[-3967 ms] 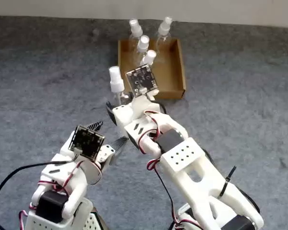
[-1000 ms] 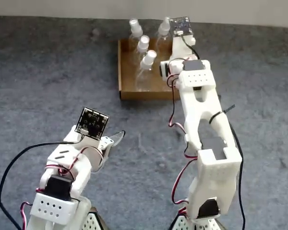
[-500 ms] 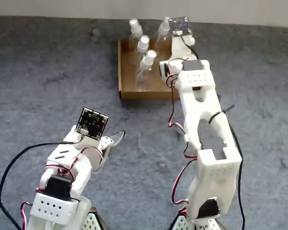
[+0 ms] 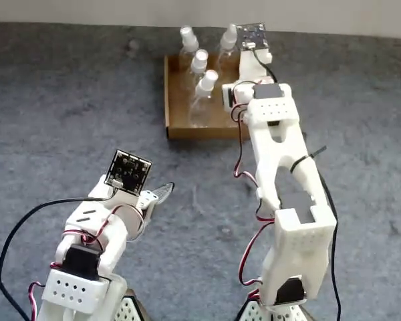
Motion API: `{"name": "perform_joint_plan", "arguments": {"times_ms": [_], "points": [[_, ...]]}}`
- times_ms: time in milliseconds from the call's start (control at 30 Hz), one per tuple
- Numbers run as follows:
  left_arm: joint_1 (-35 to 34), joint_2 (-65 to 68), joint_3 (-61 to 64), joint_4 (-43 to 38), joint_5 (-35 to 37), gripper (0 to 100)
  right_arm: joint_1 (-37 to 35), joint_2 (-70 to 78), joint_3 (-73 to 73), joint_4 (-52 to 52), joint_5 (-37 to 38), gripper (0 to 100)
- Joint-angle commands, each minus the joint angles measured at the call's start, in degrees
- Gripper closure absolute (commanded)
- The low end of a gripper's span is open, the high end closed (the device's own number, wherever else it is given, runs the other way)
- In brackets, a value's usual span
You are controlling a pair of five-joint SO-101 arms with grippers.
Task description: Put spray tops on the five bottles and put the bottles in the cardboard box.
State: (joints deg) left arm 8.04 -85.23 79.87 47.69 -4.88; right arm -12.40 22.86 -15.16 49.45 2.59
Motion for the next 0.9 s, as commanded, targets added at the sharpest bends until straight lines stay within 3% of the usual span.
{"name": "perform_joint_plan", "arguments": {"times_ms": [0, 867], "points": [[-0.84, 0.31, -0.4, -1.14, -0.53, 78, -0.31, -1.27, -3.56, -0.75, -0.53, 78.2], [-0.92, 0.31, -0.4, -1.14, -0.53, 78, -1.63, -7.69, -1.01, -0.57, -0.35, 77.7]]}}
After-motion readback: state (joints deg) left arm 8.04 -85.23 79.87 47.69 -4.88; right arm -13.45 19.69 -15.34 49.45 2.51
